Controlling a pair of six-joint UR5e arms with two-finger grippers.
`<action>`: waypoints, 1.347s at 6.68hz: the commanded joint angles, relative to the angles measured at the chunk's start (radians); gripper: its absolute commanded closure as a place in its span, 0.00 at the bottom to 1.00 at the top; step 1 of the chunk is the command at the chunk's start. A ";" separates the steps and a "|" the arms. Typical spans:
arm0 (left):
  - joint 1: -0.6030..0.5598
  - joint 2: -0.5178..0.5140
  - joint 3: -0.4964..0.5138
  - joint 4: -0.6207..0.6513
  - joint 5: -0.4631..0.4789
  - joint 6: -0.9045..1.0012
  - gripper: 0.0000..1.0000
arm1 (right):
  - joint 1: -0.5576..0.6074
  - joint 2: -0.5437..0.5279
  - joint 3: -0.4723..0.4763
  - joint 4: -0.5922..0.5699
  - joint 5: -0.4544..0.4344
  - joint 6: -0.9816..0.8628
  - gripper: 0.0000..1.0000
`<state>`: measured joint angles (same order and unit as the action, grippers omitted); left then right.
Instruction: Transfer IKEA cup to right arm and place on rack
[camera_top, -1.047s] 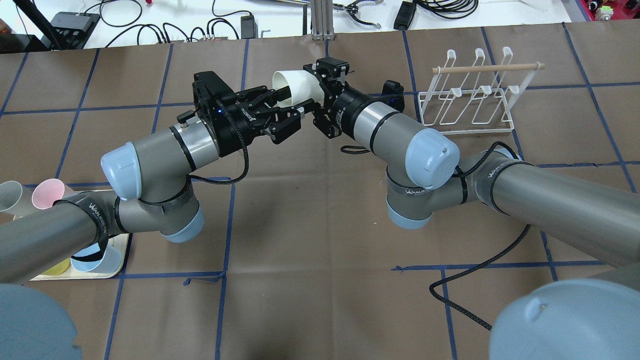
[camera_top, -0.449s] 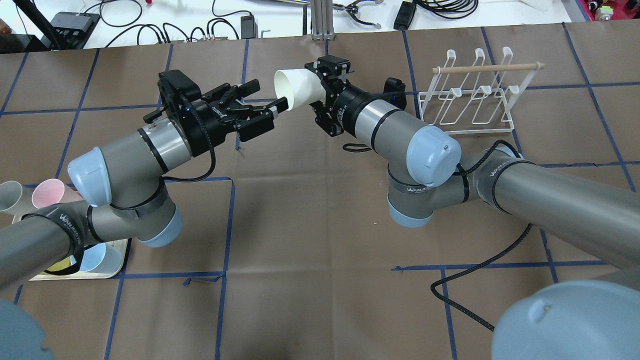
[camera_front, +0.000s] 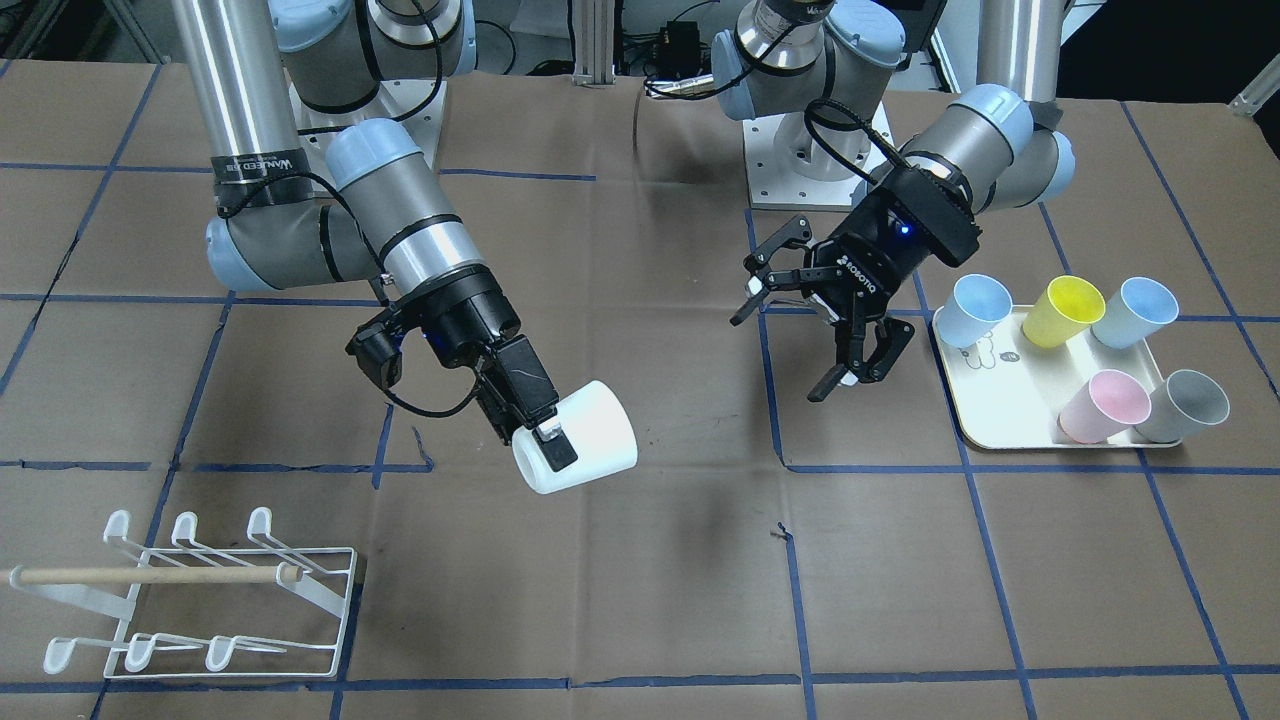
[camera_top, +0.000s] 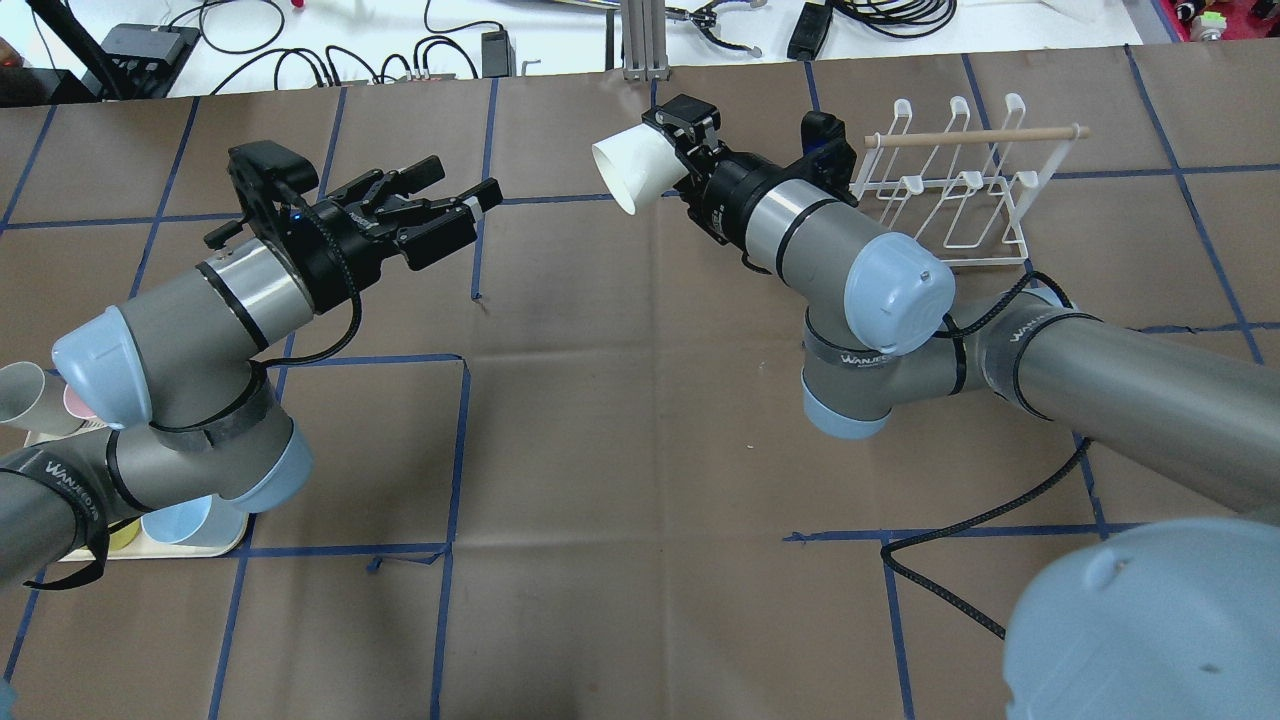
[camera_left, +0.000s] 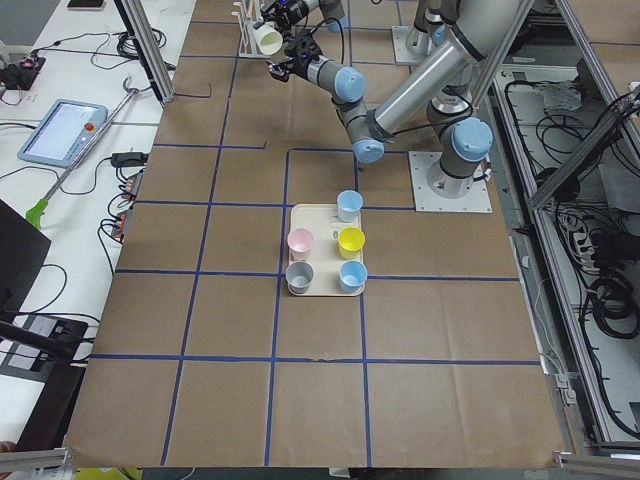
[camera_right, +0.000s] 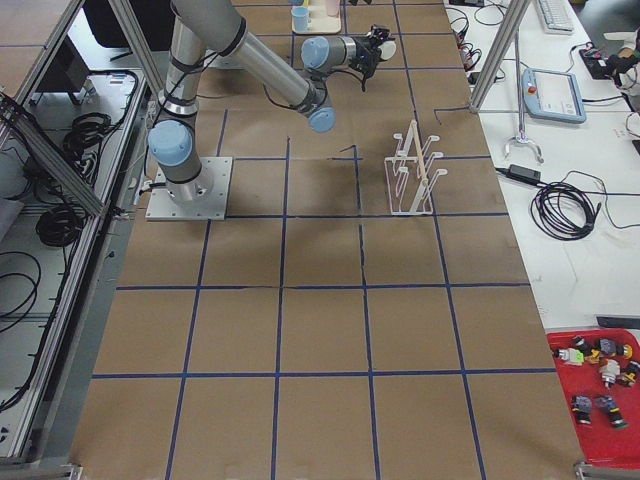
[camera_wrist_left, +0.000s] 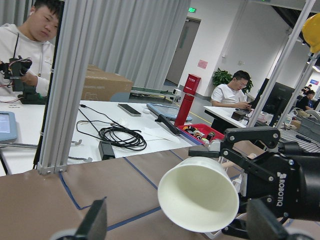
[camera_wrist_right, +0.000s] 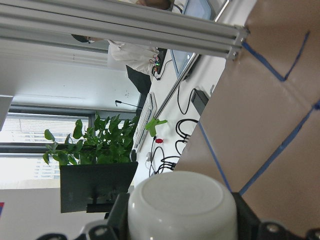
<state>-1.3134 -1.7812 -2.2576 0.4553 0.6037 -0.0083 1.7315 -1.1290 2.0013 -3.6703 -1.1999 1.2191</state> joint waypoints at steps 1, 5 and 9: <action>-0.006 0.000 0.057 -0.164 0.131 -0.001 0.03 | -0.027 -0.011 -0.006 -0.011 -0.152 -0.500 0.62; -0.215 0.052 0.358 -0.881 0.677 -0.001 0.02 | -0.130 -0.042 -0.059 -0.056 -0.196 -0.992 0.75; -0.257 0.172 0.636 -1.777 0.887 -0.039 0.02 | -0.216 0.090 -0.157 -0.198 -0.224 -1.087 0.74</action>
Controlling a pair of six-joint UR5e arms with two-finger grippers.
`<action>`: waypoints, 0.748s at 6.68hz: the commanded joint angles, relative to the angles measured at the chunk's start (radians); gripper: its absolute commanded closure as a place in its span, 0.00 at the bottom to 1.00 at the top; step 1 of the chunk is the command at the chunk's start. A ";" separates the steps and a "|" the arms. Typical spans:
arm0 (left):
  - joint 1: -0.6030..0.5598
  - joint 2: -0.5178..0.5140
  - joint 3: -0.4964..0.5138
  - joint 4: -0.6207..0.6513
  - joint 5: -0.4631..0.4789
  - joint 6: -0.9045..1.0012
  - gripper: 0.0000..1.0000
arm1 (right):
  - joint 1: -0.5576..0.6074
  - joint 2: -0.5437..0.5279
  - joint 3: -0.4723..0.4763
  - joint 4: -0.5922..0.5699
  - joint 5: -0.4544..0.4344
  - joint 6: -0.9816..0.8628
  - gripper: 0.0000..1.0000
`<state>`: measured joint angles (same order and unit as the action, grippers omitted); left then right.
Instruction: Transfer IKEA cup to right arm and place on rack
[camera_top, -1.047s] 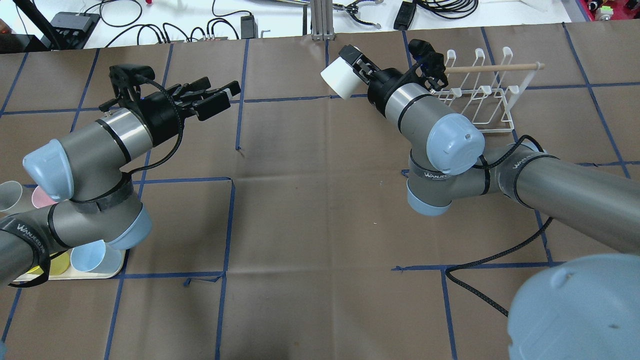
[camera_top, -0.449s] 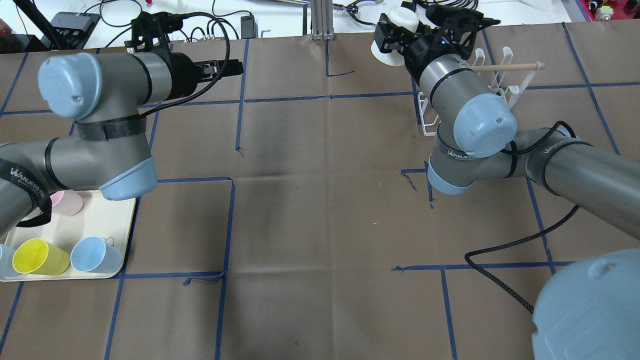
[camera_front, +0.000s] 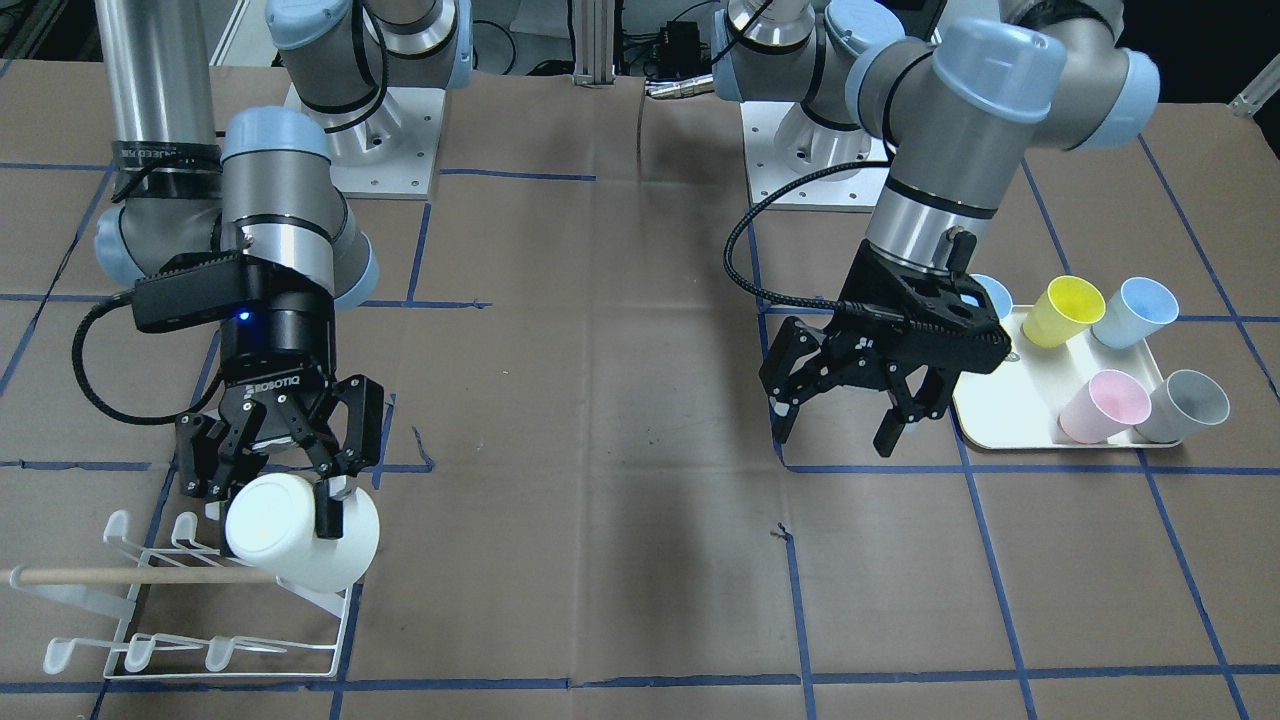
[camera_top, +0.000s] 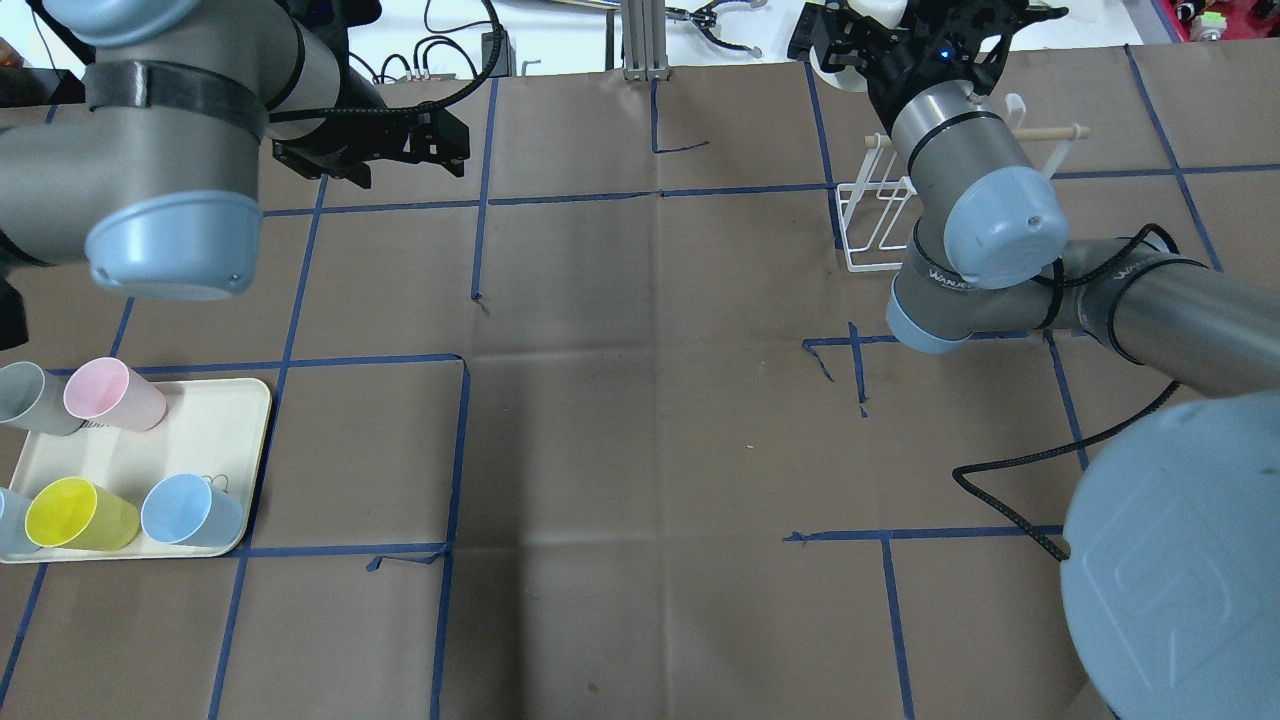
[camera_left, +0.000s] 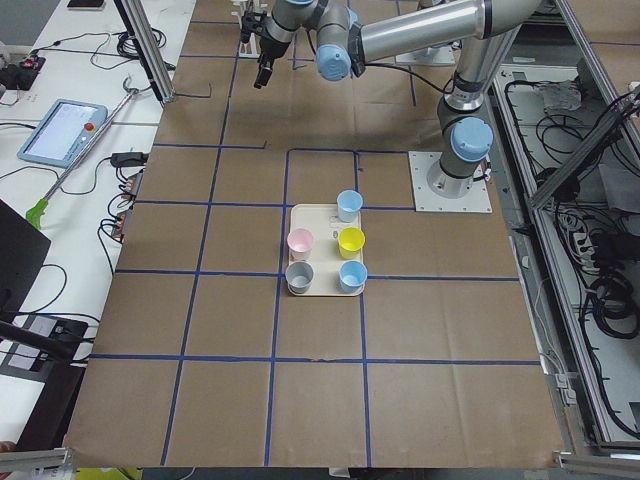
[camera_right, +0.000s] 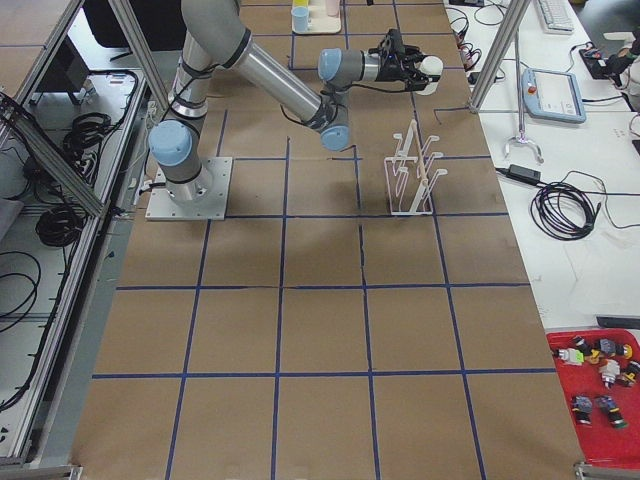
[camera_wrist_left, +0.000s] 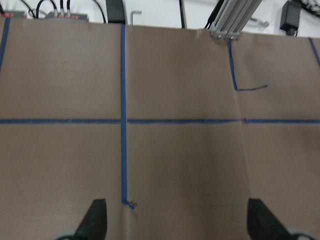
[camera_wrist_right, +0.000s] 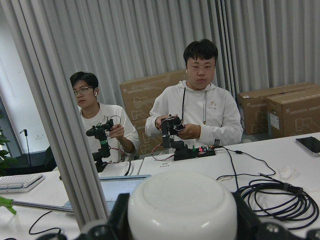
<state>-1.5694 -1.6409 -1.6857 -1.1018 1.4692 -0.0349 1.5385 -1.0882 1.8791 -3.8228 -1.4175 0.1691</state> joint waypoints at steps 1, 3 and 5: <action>0.005 0.041 0.095 -0.347 0.072 -0.001 0.02 | -0.047 0.079 -0.043 -0.082 -0.006 -0.061 0.74; 0.014 0.042 0.110 -0.388 0.107 0.039 0.02 | -0.086 0.109 -0.038 -0.098 -0.006 -0.149 0.74; 0.017 0.064 0.109 -0.403 0.128 0.125 0.02 | -0.104 0.140 -0.034 -0.095 -0.011 -0.265 0.74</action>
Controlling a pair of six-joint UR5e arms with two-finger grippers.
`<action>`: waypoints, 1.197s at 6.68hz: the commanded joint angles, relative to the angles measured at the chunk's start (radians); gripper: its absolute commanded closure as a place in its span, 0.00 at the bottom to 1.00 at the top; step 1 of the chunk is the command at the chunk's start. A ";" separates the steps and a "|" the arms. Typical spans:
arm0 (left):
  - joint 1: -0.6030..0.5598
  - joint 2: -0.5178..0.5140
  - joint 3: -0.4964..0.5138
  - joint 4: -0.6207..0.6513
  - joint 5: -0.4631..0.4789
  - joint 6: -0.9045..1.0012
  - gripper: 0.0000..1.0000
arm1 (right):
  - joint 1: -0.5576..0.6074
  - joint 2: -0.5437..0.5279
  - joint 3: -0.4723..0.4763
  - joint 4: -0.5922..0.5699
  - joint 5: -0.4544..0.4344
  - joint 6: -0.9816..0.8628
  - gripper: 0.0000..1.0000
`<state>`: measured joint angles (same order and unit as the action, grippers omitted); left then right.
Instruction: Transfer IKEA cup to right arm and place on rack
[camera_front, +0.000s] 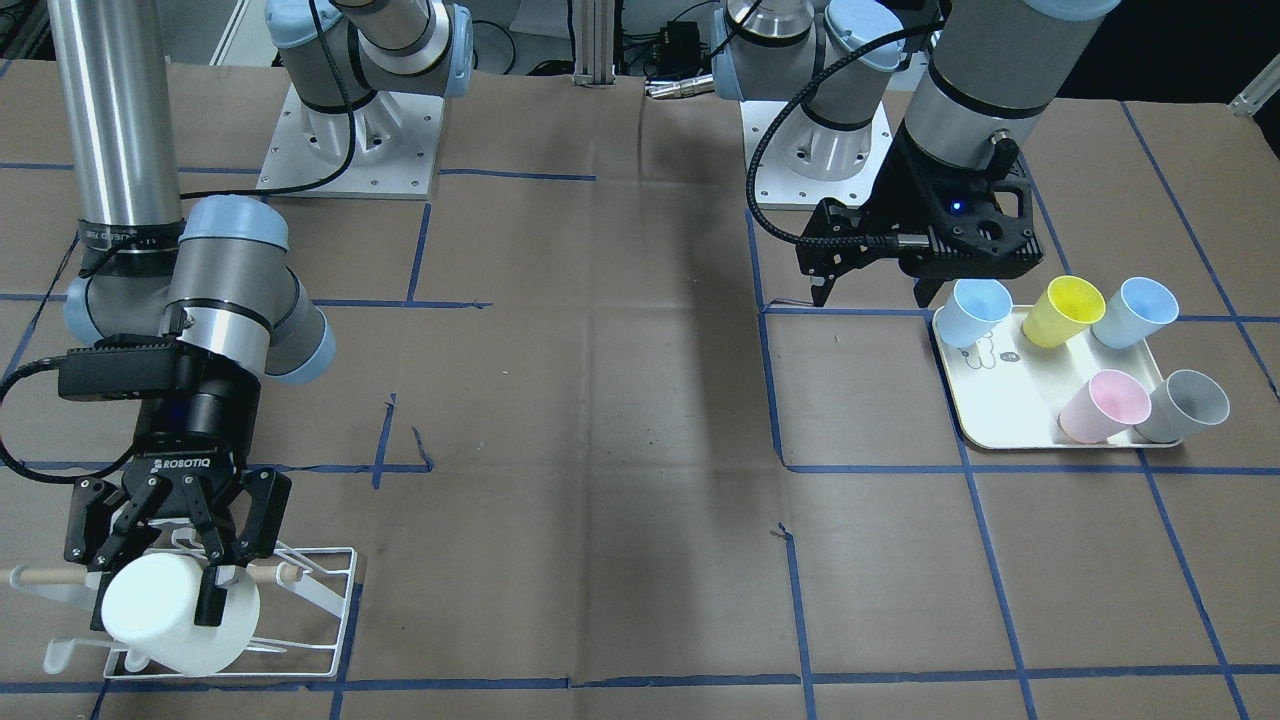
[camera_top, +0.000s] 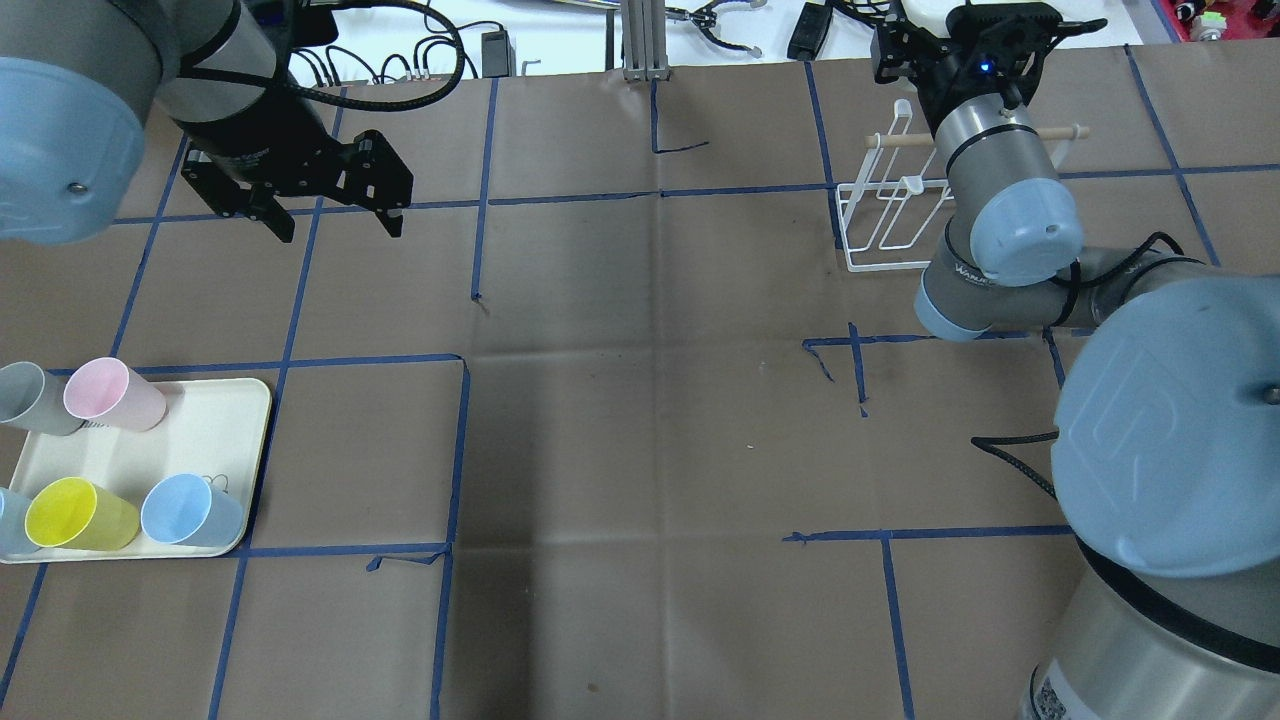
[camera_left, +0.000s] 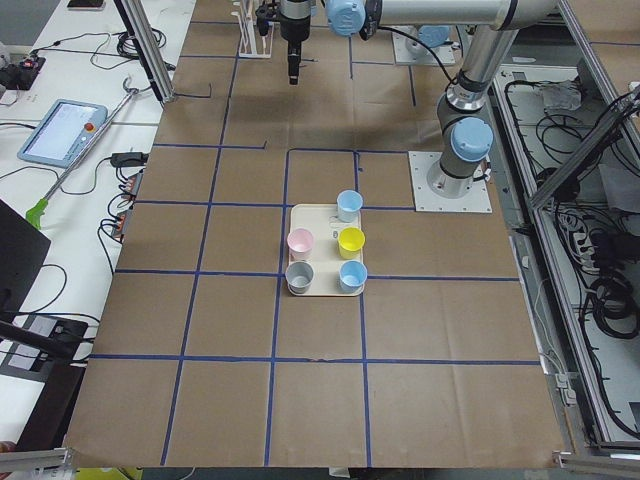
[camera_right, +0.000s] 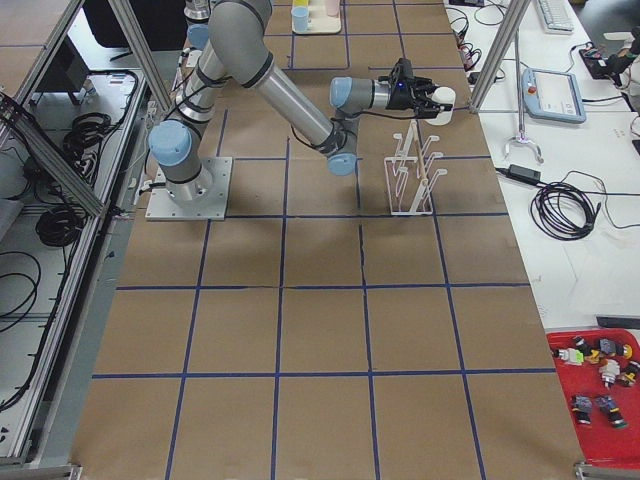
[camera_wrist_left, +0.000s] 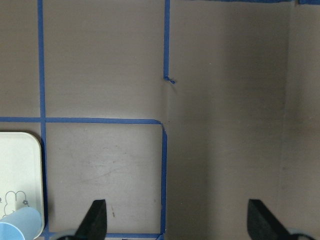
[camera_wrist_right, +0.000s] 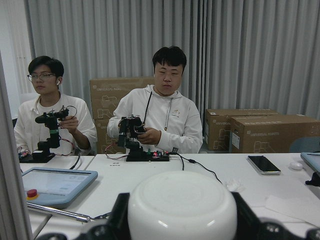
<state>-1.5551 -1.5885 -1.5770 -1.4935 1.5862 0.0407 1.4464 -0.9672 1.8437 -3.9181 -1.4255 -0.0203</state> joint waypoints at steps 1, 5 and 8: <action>0.000 0.012 -0.001 -0.013 0.011 0.050 0.01 | -0.020 0.025 -0.001 0.005 0.000 -0.082 0.74; 0.038 0.031 -0.047 -0.034 0.021 0.053 0.01 | -0.018 0.065 -0.021 0.003 0.000 -0.073 0.74; 0.272 0.143 -0.223 -0.076 0.018 0.247 0.01 | -0.012 0.074 -0.017 0.002 0.000 -0.069 0.75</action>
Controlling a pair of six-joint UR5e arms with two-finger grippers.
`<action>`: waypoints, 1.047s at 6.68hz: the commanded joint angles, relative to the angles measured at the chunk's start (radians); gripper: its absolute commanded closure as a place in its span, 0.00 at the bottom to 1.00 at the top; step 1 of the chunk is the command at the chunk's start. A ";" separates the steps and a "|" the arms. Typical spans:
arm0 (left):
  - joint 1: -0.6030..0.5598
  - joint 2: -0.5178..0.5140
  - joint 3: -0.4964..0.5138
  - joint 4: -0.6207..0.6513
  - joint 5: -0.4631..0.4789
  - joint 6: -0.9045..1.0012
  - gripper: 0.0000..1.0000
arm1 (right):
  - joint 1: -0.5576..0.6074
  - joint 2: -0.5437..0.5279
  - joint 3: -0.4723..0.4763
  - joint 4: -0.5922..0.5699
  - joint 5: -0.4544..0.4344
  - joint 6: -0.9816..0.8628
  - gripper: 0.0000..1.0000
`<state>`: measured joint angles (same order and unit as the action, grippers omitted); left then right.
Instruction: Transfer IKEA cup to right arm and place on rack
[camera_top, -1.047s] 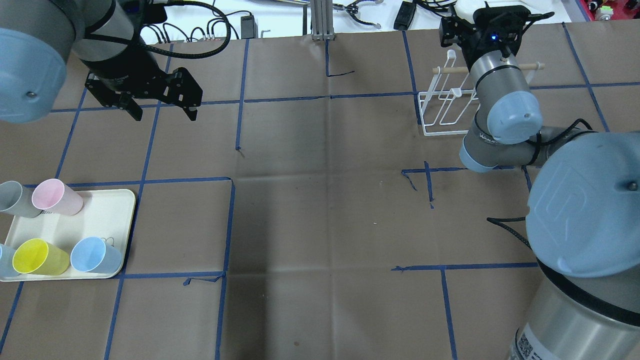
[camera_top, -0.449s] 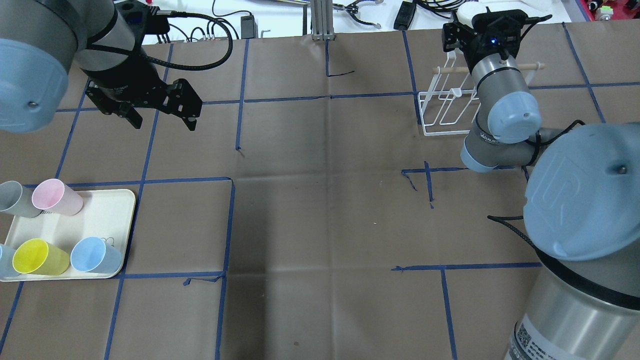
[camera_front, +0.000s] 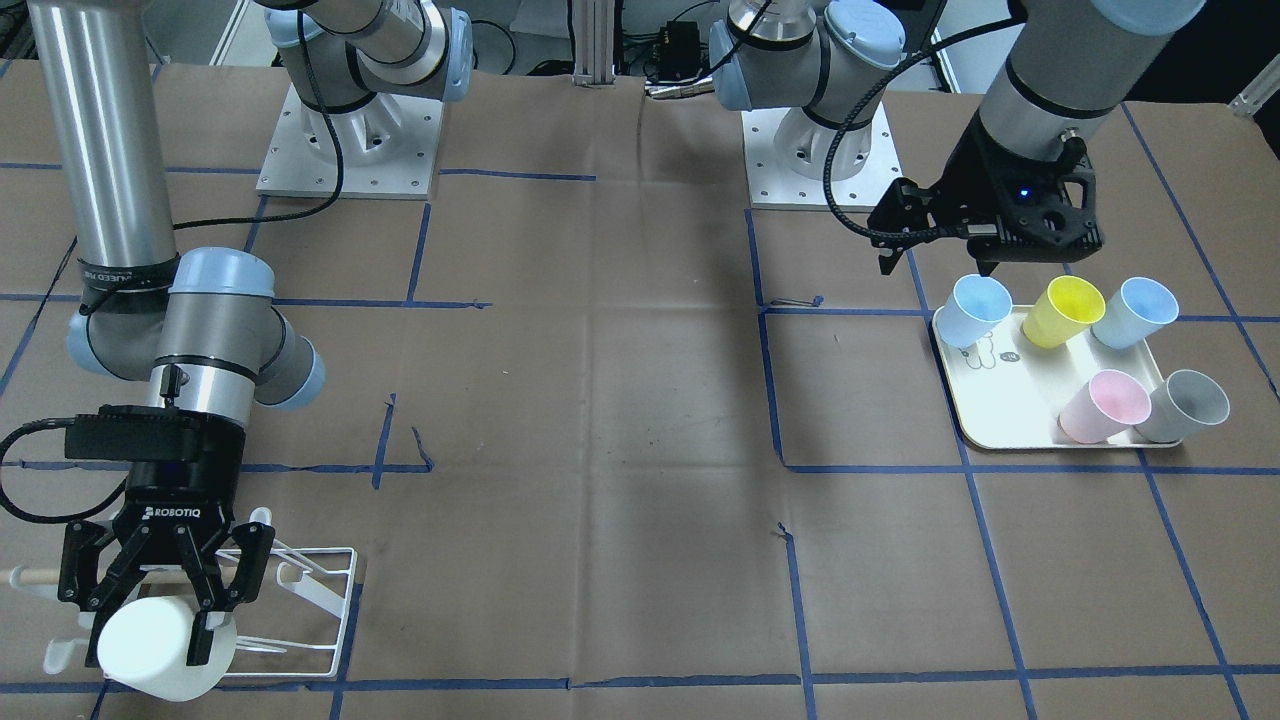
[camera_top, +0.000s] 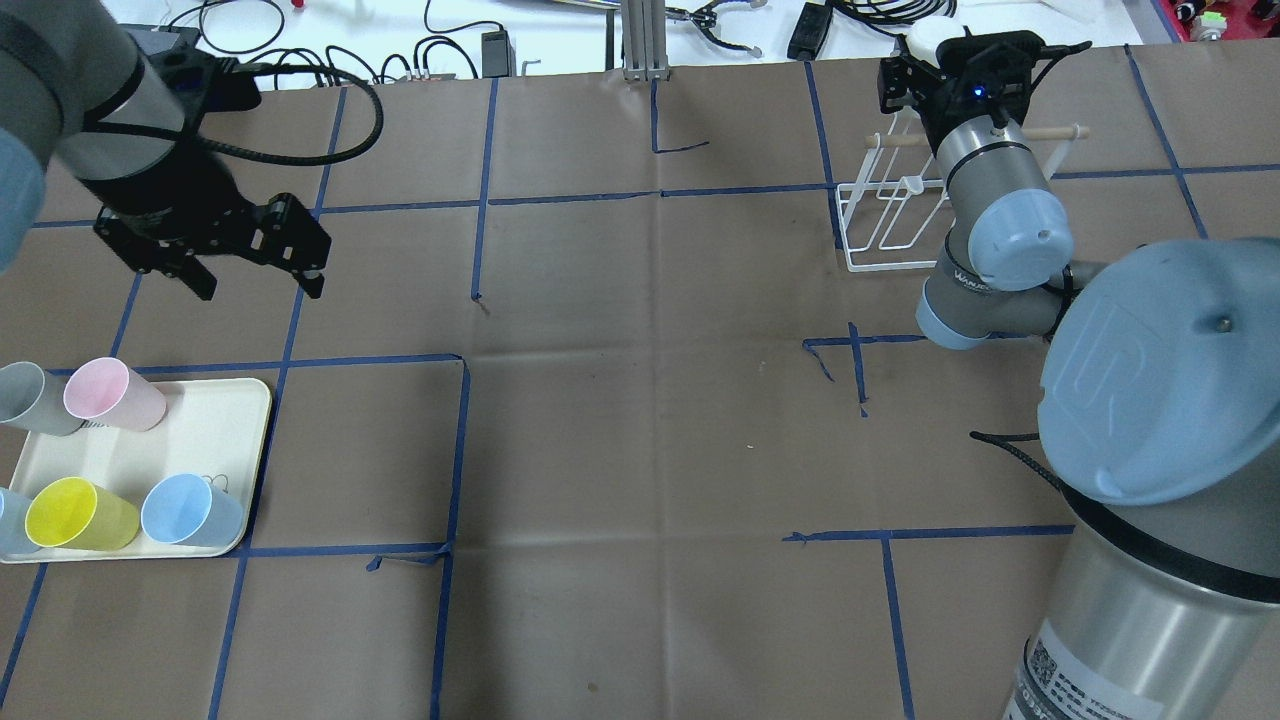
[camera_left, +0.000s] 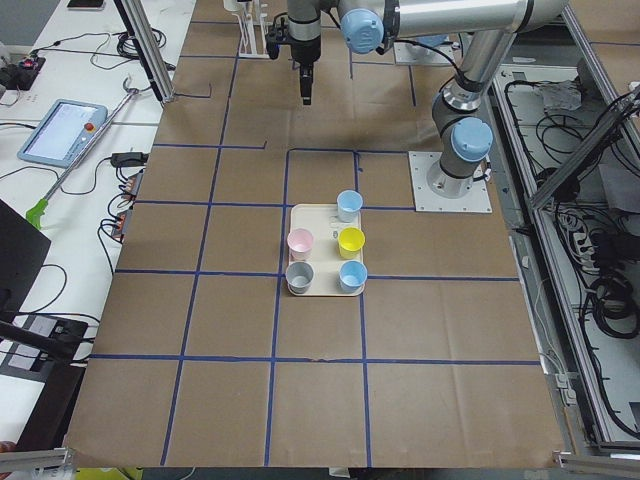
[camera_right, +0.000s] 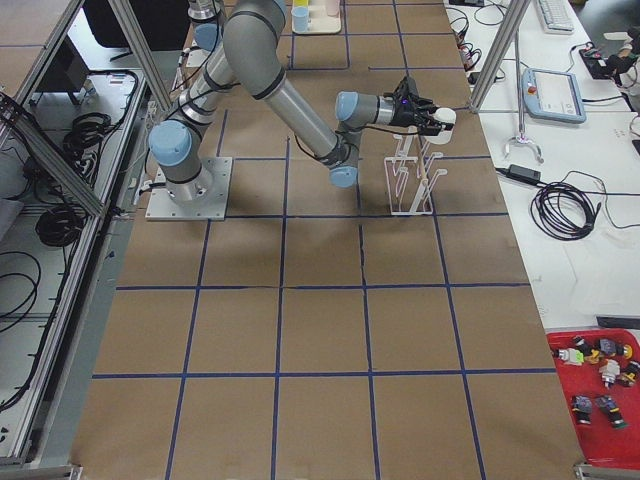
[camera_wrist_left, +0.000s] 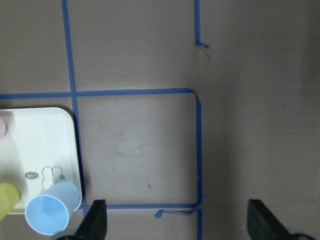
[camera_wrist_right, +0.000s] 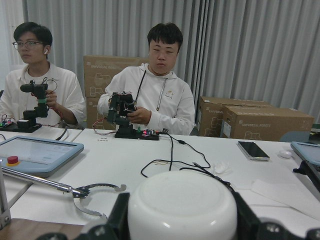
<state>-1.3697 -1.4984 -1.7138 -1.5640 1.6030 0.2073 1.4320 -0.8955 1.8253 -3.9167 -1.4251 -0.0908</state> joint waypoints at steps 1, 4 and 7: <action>0.150 0.107 -0.171 -0.002 0.002 0.148 0.01 | 0.004 0.003 0.002 0.002 0.000 0.003 0.75; 0.372 0.222 -0.334 0.004 0.008 0.355 0.01 | 0.004 0.013 0.006 0.005 -0.001 0.005 0.74; 0.411 0.207 -0.369 0.074 0.060 0.412 0.01 | 0.010 0.015 0.008 0.008 0.006 0.034 0.73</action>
<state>-0.9670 -1.2829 -2.0716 -1.5172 1.6562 0.6062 1.4407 -0.8816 1.8319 -3.9099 -1.4223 -0.0642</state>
